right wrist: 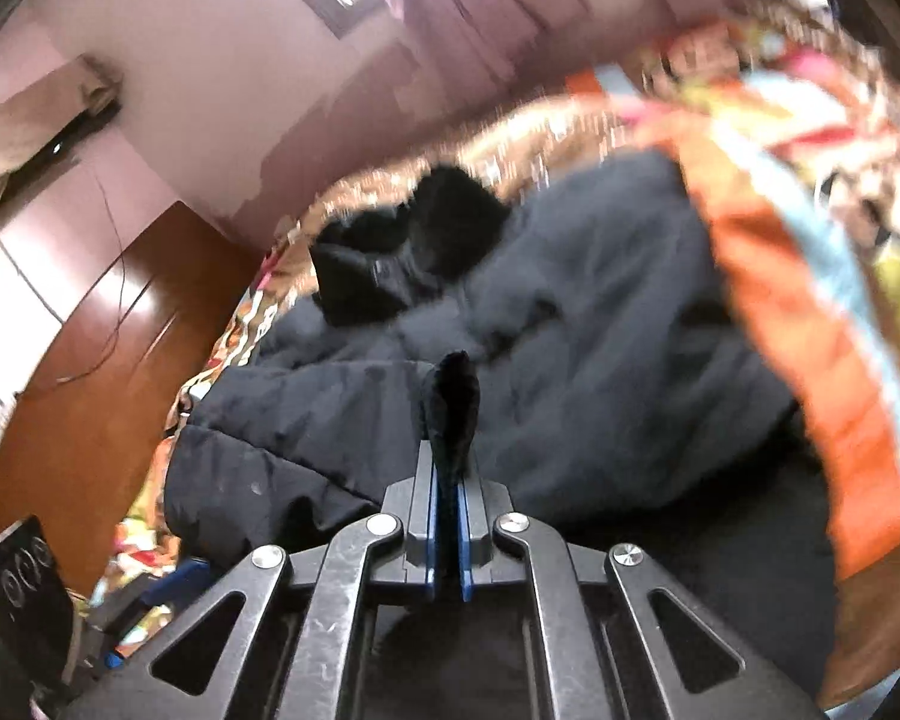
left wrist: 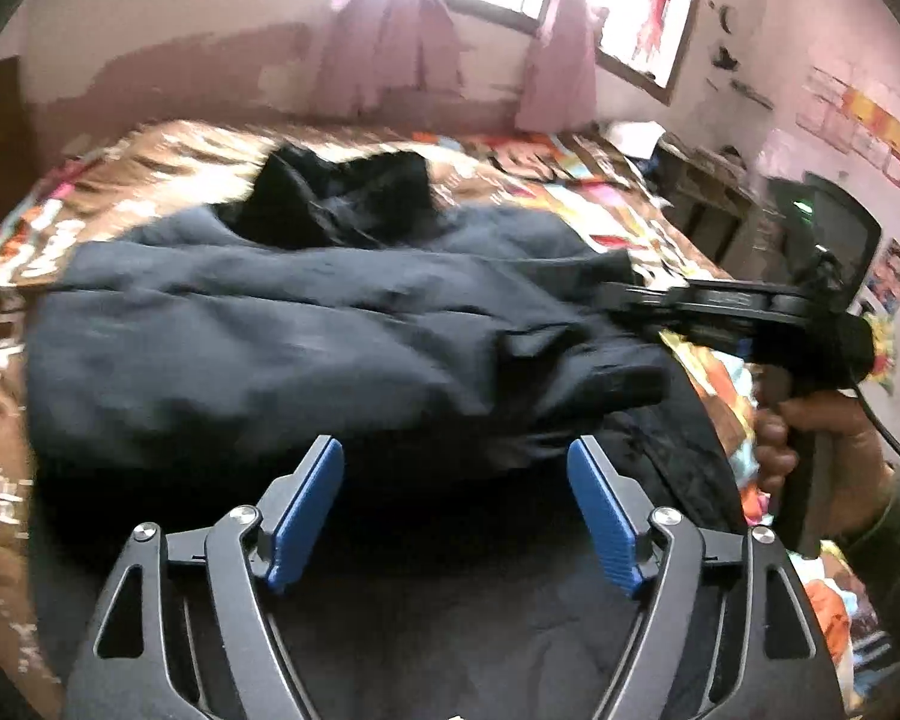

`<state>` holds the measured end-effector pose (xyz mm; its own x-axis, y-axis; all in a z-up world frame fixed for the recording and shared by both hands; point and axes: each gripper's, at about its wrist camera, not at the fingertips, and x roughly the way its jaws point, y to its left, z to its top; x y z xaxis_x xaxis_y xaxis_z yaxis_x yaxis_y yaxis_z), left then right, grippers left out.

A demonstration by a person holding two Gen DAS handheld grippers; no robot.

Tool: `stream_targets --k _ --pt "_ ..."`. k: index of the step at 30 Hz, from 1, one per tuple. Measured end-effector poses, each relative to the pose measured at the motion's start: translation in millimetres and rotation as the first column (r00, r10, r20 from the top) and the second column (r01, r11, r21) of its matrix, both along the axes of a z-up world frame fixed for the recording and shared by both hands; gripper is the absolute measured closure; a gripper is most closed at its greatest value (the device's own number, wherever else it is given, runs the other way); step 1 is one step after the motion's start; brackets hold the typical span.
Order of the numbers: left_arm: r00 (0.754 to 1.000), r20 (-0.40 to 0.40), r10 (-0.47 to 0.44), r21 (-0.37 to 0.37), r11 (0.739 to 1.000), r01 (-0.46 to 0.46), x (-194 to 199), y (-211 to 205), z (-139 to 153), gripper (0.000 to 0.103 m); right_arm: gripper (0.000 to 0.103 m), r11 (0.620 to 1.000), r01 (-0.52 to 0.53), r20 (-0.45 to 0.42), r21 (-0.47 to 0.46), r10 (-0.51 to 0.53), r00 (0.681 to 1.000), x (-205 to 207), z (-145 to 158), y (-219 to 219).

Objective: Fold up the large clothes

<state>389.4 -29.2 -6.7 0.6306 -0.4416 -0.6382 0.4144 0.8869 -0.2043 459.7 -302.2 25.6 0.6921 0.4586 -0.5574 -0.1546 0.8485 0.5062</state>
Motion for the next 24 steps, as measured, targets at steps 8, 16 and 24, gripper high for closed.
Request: stream_targets --k 8,16,24 --pt "0.970 0.013 0.242 0.015 0.970 -0.242 37 63 6 0.031 0.094 0.980 0.112 0.042 -0.162 -0.107 0.993 4 4 -16" --pt "0.939 -0.061 0.339 0.024 0.941 -0.338 86 98 -4 0.031 0.028 0.921 0.215 0.155 -0.324 -0.173 0.973 6 10 2" --pt "0.952 -0.063 0.299 0.156 0.945 -0.286 103 85 -36 0.031 0.033 0.907 -0.078 0.032 -0.414 0.100 0.995 37 -14 66"
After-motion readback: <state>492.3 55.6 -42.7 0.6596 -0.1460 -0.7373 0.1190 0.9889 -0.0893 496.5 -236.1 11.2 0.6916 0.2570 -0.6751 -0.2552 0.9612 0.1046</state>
